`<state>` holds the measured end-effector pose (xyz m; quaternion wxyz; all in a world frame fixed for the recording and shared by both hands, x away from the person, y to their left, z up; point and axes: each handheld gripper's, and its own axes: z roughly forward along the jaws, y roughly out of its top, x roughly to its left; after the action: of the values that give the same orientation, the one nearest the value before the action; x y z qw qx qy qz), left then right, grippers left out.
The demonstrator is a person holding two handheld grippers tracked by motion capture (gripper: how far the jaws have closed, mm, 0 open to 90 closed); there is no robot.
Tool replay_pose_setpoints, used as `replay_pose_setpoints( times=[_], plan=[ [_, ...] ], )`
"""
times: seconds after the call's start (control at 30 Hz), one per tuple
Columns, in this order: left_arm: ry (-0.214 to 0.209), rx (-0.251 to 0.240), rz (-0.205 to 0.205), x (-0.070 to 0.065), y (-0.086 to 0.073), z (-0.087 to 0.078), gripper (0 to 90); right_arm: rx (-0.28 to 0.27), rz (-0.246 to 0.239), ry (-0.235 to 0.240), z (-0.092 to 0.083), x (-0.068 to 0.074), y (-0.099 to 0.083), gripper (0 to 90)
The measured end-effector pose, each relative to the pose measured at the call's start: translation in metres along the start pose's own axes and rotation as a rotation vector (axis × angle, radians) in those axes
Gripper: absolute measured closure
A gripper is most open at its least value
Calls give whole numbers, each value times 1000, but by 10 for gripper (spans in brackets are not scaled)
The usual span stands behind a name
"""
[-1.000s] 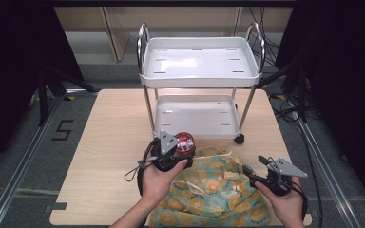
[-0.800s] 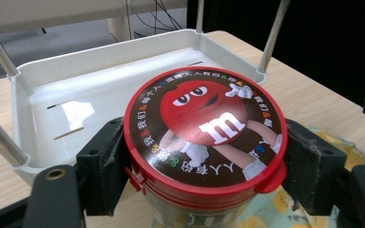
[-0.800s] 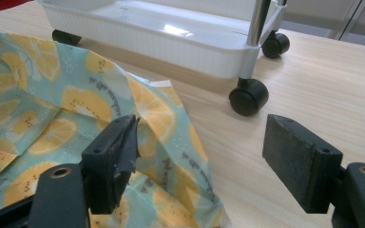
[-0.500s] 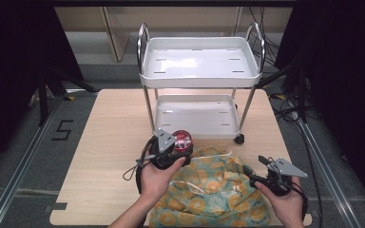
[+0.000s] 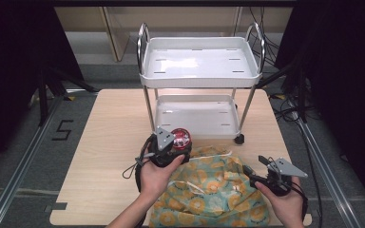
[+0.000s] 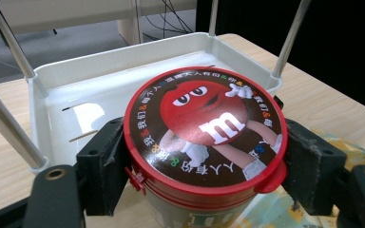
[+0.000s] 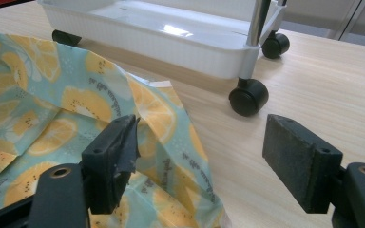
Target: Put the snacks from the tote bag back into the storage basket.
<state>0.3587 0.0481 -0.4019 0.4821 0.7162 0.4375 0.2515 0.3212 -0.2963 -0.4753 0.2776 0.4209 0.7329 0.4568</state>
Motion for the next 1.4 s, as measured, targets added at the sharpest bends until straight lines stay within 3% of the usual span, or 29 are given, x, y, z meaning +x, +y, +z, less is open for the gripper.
replay_pose_setpoints(
  times=[0.13,0.2,0.23,0.27,0.4,0.43,0.5,0.63,1.4],
  plan=[
    [6,3,5,2,0,0,255,15,28,2,-1,2,0,285],
    [8,2,0,2,0,1,255,-1,-13,-2,0,-1,0,285],
    [8,1,1,2,0,1,255,-2,-11,-1,0,0,0,285],
    [9,1,2,2,0,2,255,4,25,0,0,2,0,285],
    [12,2,-3,3,0,3,255,-4,-2,0,0,-1,0,285],
    [14,3,0,3,1,3,255,12,29,0,-1,2,0,285],
    [14,2,-2,4,1,4,255,-3,-9,-1,0,0,0,285],
    [20,1,1,6,2,4,255,1,-15,0,0,0,0,285],
    [40,2,-6,10,5,10,255,-3,-13,0,0,0,0,285]
  ],
)
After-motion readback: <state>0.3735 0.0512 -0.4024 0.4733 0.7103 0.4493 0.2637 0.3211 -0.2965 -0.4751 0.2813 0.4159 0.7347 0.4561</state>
